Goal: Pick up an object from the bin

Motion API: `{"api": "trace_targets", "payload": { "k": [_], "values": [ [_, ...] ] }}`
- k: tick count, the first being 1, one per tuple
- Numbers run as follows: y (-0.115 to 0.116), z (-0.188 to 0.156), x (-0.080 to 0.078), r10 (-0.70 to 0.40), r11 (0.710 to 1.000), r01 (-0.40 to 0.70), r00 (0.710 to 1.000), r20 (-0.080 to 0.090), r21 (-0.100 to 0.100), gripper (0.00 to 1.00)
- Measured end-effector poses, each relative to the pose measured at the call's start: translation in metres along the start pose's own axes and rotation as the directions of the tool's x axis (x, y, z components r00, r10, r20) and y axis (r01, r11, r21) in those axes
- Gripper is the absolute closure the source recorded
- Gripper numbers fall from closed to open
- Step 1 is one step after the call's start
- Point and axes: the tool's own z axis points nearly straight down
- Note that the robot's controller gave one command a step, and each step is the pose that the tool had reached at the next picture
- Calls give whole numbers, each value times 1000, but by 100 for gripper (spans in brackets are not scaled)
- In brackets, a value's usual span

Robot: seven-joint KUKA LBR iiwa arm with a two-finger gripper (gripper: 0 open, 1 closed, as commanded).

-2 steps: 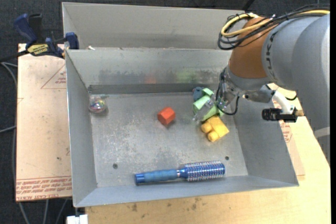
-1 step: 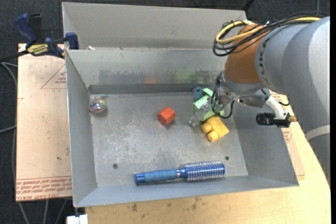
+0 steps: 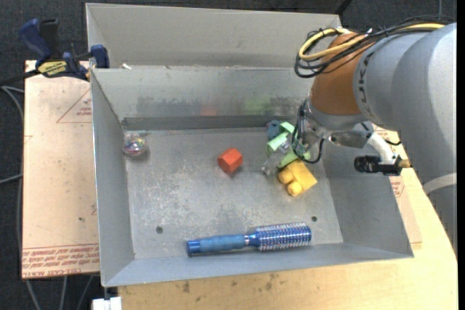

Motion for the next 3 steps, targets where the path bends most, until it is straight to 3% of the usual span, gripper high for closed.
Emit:
{"api": "trace_targets", "payload": {
  "k": [1, 2, 3],
  "values": [
    [1, -2, -1, 0, 1000, 0, 1000, 3, -2, 100],
    [2, -23, -2, -3, 1000, 3, 1000, 2, -2, 100],
    [4, -113, -3, -6, 1000, 6, 1000, 6, -7, 100]
  ]
}}
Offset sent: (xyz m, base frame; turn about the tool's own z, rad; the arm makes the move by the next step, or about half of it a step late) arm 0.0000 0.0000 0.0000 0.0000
